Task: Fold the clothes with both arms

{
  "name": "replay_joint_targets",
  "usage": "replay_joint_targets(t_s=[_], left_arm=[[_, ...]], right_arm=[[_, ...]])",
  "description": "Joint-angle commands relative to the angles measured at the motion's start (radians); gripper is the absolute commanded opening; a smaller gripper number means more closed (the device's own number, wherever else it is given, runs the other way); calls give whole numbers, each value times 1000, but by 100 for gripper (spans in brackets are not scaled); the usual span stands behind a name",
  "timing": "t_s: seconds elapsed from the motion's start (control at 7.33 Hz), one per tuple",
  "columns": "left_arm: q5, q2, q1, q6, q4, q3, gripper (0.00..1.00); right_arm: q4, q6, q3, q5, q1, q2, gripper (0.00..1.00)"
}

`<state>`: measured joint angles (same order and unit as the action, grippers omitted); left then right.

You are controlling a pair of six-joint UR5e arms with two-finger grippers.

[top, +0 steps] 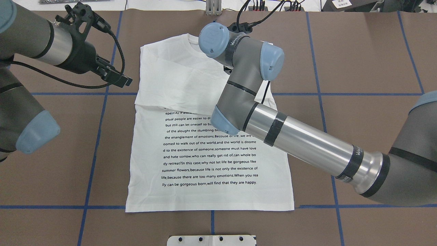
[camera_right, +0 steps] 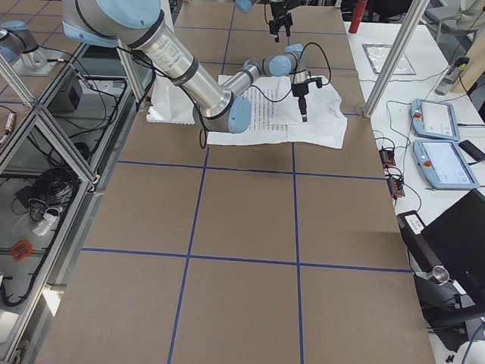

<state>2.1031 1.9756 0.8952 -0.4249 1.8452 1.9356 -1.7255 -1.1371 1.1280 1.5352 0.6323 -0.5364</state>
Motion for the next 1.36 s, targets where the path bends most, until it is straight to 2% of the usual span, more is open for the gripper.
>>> replay_joint_targets(t_s=[0.0, 0.14, 0.41, 1.23], left_arm=[[0, -4, 1, 0, 0, 8, 100], [0, -4, 1, 0, 0, 8, 100], [0, -6, 1, 0, 0, 8, 100], [0, -11, 1, 2, 0, 8, 100]], right_arm=[[94, -169, -8, 20, -60, 13, 79], [131, -190, -28, 19, -71, 12, 69], [135, -194, -28, 19, -72, 6, 59], [155, -197, -73, 11, -85, 6, 59]])
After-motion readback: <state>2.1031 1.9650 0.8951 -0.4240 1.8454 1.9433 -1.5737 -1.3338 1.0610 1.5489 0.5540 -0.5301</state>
